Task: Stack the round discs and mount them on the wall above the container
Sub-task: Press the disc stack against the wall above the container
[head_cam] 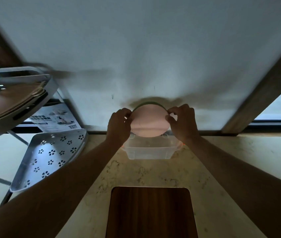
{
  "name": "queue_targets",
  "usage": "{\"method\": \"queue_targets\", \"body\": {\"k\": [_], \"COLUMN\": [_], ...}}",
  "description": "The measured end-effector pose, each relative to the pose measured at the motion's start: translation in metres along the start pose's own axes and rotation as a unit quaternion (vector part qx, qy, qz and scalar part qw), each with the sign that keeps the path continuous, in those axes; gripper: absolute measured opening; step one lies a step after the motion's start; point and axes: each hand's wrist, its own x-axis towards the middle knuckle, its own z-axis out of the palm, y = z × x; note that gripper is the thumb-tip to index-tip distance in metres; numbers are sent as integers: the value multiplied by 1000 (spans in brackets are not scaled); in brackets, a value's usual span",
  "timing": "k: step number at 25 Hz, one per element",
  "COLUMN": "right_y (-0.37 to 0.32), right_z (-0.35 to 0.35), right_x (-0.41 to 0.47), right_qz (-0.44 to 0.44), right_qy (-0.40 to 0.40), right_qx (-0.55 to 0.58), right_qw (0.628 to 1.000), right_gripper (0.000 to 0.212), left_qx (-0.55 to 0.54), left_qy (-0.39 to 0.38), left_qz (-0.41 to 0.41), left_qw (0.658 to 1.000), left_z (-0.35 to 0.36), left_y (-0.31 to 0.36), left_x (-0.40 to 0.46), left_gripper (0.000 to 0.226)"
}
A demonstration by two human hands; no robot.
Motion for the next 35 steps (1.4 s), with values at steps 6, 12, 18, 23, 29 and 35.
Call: {"method": "queue_targets", "body": {"k": [6,12,18,23,29,35], "right_y": [17,21,21,18,20,23], "right_z": [27,40,41,38,39,41], "right_x": [-2,-10,-9,-10,-9,-8], "right_qz": [7,3,-24,-9,3,-7], "right_qy": [32,44,45,43,39,32], "right_qx": [-64,-69,-108,-83,-51,-74], "right_qw": [997,997,993,996,998,997], "right_gripper": [21,24,27,26,23,21], "left_qx": [132,133,129,94,129,135], "left_qy": [14,25,25,23,25,13], "left_qz": [-13,-3,-7,-31,8,-6], "left_qw": [991,991,991,995,991,991], "left_z": [22,28,28,29,30,31], "left_y": [-15,-19,-23,-22,-23,-27], "left_x": [1,-2,-1,0,-1,1], "left_gripper": [17,18,19,19,19,18]}}
